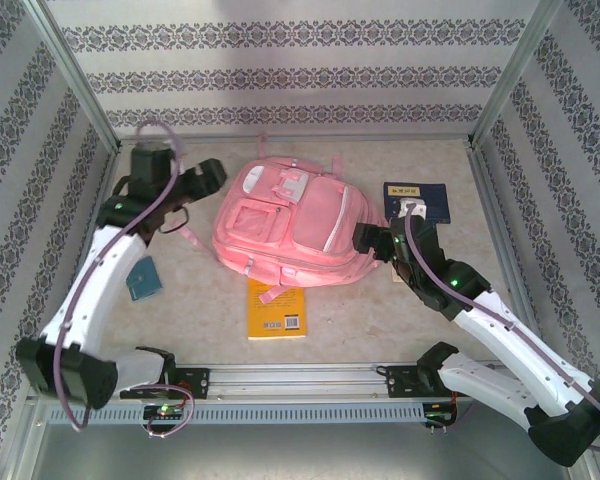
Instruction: Pack books, pencil case, and school supplies into a backpack
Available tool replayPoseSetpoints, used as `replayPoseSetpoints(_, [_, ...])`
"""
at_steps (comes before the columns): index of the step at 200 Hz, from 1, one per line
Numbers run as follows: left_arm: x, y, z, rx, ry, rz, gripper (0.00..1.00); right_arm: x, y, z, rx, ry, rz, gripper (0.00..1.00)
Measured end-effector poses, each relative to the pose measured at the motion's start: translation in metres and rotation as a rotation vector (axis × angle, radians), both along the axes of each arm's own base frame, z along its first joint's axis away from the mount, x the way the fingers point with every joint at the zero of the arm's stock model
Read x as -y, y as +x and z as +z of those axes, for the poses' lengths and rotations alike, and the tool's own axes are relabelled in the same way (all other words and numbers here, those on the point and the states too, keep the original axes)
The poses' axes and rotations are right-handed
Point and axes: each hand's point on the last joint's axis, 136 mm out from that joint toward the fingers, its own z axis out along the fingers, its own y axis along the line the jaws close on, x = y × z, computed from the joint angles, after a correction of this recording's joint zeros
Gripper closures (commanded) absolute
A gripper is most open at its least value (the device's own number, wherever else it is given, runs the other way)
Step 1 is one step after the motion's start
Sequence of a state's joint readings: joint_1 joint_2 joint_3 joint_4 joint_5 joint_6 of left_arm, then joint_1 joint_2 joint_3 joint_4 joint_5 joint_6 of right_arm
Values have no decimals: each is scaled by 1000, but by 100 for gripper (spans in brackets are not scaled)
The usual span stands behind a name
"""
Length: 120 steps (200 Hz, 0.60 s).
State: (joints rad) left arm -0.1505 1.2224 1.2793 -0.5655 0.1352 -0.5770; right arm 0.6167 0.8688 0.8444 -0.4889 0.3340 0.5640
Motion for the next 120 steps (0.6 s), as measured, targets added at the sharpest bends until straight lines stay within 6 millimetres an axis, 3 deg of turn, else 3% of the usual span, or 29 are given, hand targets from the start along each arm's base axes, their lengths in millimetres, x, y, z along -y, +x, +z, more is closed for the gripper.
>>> replayPoseSetpoints(12, [-35, -7, -19, -53, 27, 149, 4, -3, 0, -3, -9, -11, 11, 3])
replayPoseSetpoints(26, [-73, -20, -57, -152, 34, 315, 3, -7, 0, -8, -24, -20, 25, 3])
replayPoseSetpoints(44, [-120, -51, -136, -350, 38, 526, 2, -14, -1, -13, -42, -23, 54, 3])
replayPoseSetpoints(63, [-148, -88, -193, -522, 40, 682, 2, -23, -5, -15, -55, -19, 91, 3])
replayPoseSetpoints(79, [-165, -102, -213, -591, 56, 774, 1, -30, -9, -18, -68, -16, 119, 3])
replayPoseSetpoints(120, [-188, -103, -242, -669, 105, 856, 0, -39, -16, -30, -124, -15, 150, 3])
